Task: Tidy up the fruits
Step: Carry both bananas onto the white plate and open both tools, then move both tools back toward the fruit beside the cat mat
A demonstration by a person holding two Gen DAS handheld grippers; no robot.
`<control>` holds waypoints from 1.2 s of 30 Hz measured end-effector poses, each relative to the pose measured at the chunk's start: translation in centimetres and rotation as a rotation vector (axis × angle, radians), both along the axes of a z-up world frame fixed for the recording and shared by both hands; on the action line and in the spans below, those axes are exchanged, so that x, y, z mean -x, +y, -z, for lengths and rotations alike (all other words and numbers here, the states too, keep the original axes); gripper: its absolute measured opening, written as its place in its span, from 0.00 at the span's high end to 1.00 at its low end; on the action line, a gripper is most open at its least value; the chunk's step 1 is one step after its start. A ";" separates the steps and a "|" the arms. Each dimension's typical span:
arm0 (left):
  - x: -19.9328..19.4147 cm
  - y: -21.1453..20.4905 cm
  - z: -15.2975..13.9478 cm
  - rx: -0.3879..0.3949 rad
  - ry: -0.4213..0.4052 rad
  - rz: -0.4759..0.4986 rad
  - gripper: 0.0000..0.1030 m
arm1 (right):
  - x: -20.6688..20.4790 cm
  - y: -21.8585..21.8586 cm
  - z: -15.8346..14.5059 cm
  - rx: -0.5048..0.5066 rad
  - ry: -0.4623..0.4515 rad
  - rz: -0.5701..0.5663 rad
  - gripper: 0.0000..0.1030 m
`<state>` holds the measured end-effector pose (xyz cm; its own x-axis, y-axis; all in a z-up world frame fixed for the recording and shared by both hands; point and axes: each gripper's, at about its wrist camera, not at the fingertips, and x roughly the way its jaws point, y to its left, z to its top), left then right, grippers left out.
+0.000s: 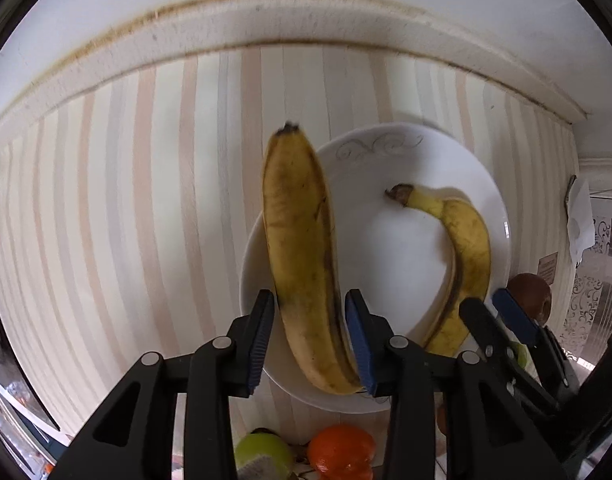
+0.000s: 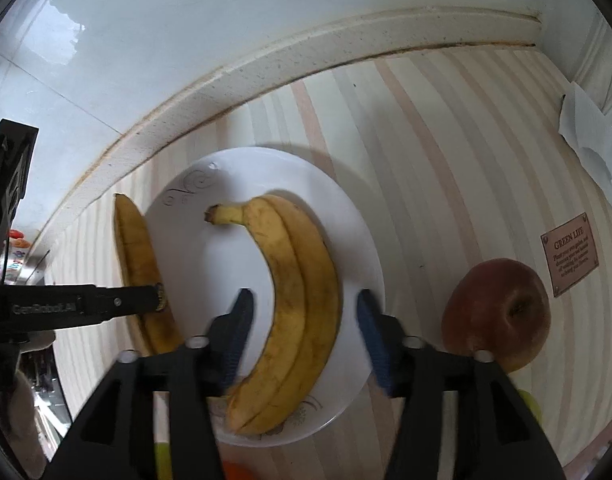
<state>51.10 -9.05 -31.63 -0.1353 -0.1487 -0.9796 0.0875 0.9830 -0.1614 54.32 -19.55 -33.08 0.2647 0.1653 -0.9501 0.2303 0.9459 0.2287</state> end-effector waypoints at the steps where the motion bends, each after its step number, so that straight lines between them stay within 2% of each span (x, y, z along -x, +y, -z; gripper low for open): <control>1: 0.0 -0.2 -0.3 -0.003 -0.012 0.001 0.56 | -0.1 0.0 -0.3 0.008 0.003 -0.004 0.28; 2: 0.1 0.0 -0.8 -0.002 -0.028 0.000 0.49 | -0.1 0.0 -0.7 0.022 0.007 -0.007 0.19; 3: 0.2 0.2 -1.3 -0.003 -0.043 -0.002 0.43 | -0.1 0.0 -1.2 0.021 0.007 -0.015 0.17; 4: 0.3 0.4 -1.7 -0.007 -0.054 -0.001 0.28 | -0.2 0.0 -1.5 0.022 0.010 -0.020 0.15; 5: 0.5 0.6 -2.2 -0.013 -0.069 -0.002 0.18 | -0.1 0.0 -2.0 0.032 0.023 -0.028 0.12; 6: 0.7 0.8 -2.5 -0.018 -0.084 -0.003 0.16 | 0.1 0.1 -2.4 0.037 0.031 -0.038 0.12; 13: 4.0 3.0 -5.7 -0.044 -0.186 -0.008 0.16 | 1.1 2.2 -5.1 0.105 0.006 -0.119 0.10; 24: 9.5 4.9 -10.8 -0.032 -0.321 0.007 0.16 | 5.6 3.0 -10.1 0.140 -0.080 -0.109 0.10; 36: 13.9 4.5 -17.0 0.005 -0.447 -0.011 0.16 | 10.3 3.1 -17.7 0.098 -0.220 -0.117 0.10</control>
